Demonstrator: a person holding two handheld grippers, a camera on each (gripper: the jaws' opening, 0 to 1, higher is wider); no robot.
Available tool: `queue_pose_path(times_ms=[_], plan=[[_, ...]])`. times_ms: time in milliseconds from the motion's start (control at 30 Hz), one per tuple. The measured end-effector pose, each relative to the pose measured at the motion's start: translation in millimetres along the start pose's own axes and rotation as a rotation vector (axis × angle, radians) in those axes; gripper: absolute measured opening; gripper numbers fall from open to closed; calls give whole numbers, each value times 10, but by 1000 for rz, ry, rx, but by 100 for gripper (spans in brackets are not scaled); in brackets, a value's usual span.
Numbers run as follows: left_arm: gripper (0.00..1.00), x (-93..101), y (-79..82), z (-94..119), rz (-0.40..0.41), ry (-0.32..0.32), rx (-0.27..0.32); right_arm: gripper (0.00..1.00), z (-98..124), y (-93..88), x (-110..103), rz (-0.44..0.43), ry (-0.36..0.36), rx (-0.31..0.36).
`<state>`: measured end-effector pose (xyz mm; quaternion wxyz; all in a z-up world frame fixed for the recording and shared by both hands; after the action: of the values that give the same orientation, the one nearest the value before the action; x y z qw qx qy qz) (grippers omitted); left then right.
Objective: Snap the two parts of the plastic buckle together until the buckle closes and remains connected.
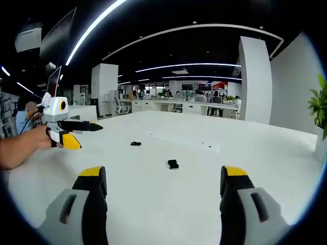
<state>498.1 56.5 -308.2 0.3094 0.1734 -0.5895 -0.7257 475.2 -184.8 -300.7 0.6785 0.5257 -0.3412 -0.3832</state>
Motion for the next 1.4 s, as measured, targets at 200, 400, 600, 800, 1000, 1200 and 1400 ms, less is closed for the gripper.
queue_pose_path(times_ms=[200, 400, 600, 800, 1000, 1200, 1400], plan=[[99, -37, 5, -46, -1, 0, -3, 92, -37, 11, 39, 3, -4, -2], [99, -72, 3, -70, -1, 0, -7, 91, -84, 35, 57, 5, -6, -2], [99, -139, 22, -113, -3, 0, -9, 91, -133, 42, 63, 9, -5, -3], [99, -151, 25, -130, -3, 0, -8, 90, -165, 38, 87, 10, -7, -6], [99, -196, 47, -171, -4, -2, -7, 90, -204, 43, 124, 6, -11, -8], [99, -199, 46, -169, -5, -6, -4, 90, -259, 53, 130, 10, -10, -10], [99, -215, 35, -176, -9, -6, -10, 89, -300, 59, 137, 14, -8, -12]])
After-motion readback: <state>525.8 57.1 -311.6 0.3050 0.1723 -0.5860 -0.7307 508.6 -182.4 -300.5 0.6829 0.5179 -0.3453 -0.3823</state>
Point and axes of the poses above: the point that each gripper's makers call its tool centre point, and the gripper's own axes: z roughly backward along the fingers, x roughly to its right, y roughly out of its top, the point moved 4 cm from there along z, roughly backward along the fingers, and after that the axes turned 1 degree about -y, right-handed, at the moved point
